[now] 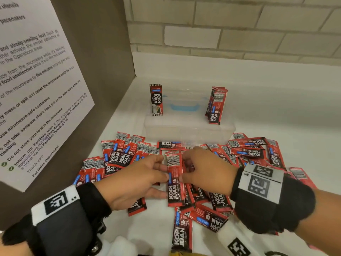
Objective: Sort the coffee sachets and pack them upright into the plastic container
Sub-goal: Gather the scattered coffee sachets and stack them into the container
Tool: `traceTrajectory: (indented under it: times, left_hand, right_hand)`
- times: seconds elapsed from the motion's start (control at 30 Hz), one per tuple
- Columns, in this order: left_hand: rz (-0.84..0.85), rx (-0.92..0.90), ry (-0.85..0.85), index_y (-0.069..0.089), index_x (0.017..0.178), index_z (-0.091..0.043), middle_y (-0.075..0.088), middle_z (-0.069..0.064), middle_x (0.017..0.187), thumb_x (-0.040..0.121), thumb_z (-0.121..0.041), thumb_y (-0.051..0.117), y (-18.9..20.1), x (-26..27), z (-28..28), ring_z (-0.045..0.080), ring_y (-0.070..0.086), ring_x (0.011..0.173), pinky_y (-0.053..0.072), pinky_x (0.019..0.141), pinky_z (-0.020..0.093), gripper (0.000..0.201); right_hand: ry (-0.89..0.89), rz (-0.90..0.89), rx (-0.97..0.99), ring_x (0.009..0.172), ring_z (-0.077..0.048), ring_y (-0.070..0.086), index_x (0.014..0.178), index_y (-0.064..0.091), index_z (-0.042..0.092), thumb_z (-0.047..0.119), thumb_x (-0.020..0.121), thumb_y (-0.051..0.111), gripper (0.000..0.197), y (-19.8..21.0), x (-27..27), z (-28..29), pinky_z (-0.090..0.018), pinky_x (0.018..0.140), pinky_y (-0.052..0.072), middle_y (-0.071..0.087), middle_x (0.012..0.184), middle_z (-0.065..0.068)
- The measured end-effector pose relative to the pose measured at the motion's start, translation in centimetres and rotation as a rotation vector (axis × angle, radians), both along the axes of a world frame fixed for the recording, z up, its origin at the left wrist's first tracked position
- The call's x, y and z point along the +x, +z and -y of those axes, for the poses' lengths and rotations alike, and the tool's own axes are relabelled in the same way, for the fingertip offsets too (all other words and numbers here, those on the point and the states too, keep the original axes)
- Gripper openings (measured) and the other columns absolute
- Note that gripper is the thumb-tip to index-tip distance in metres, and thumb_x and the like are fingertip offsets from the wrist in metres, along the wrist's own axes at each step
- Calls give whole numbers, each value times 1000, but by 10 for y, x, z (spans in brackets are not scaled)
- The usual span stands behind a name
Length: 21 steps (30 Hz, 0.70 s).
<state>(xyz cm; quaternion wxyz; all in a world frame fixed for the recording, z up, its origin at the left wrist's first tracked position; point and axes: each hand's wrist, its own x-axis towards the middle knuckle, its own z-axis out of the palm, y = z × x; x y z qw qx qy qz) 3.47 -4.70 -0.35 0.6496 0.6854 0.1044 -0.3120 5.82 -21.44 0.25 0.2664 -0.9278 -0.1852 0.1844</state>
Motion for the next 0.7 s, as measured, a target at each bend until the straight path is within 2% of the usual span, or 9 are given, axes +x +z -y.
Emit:
traceTrajectory:
  times: [0.17,0.23,0.27,0.33,0.4,0.5,0.57,0.63,0.7]
  left_hand:
    - [-23,-31,-36,59,113,-10,68,8,104,89,6,54,-2,0,3,22,68,94,58,82,35,30]
    - [-4,-11,-29,56,115,-10,67,9,103,89,5,56,-3,1,5,22,68,91,59,75,30,30]
    - [12,12,-27,53,117,-11,67,9,103,88,4,57,-4,1,5,21,68,89,59,72,29,33]
    - [41,55,-26,48,119,-16,66,9,104,87,5,58,-6,2,7,20,67,85,57,66,27,39]
    - [51,74,-30,48,119,-18,67,10,104,87,6,58,-8,3,7,17,67,80,55,64,26,41]
    - [49,77,-46,51,117,-16,69,10,103,87,7,56,-11,2,7,16,66,80,54,68,29,39]
    - [42,62,-39,52,119,-15,70,8,103,87,9,53,-12,1,7,18,68,86,56,72,31,39]
    - [33,22,-25,53,121,-14,71,8,107,88,12,49,-12,1,7,21,68,96,57,78,34,43]
    - [20,-26,-6,54,121,-16,71,7,107,89,14,45,-10,1,7,20,68,99,58,80,34,45]
  right_hand:
    - [-7,-25,81,88,-15,64,103,66,9,7,84,60,21,-1,-2,-1,-29,79,53,68,96,-2]
    - [-38,-54,130,80,-8,60,113,60,12,4,83,60,31,-2,-3,-3,-21,72,51,63,90,8]
    - [-71,-70,148,76,-5,56,118,55,14,3,83,60,37,-2,-4,-4,-20,70,49,57,86,13]
    - [-133,-82,160,70,-5,51,124,45,15,3,83,61,45,-5,-5,-5,-23,68,49,49,80,12]
    - [-133,-66,139,63,-4,49,121,46,15,3,83,61,43,-6,-5,-6,-18,61,45,51,78,7]
    - [-53,-11,113,65,-6,49,107,60,12,6,82,62,25,-1,-7,-5,-14,57,40,57,79,1]
    - [-5,36,55,80,-10,44,100,65,10,14,83,62,18,0,-8,-3,-23,66,36,53,81,2]
    - [-29,21,-4,94,-12,40,111,61,13,23,85,61,27,0,-10,-2,-26,78,36,45,89,5]
    - [-85,-15,-34,108,-16,42,125,47,19,31,85,60,44,-1,-13,-2,-29,91,40,42,111,0]
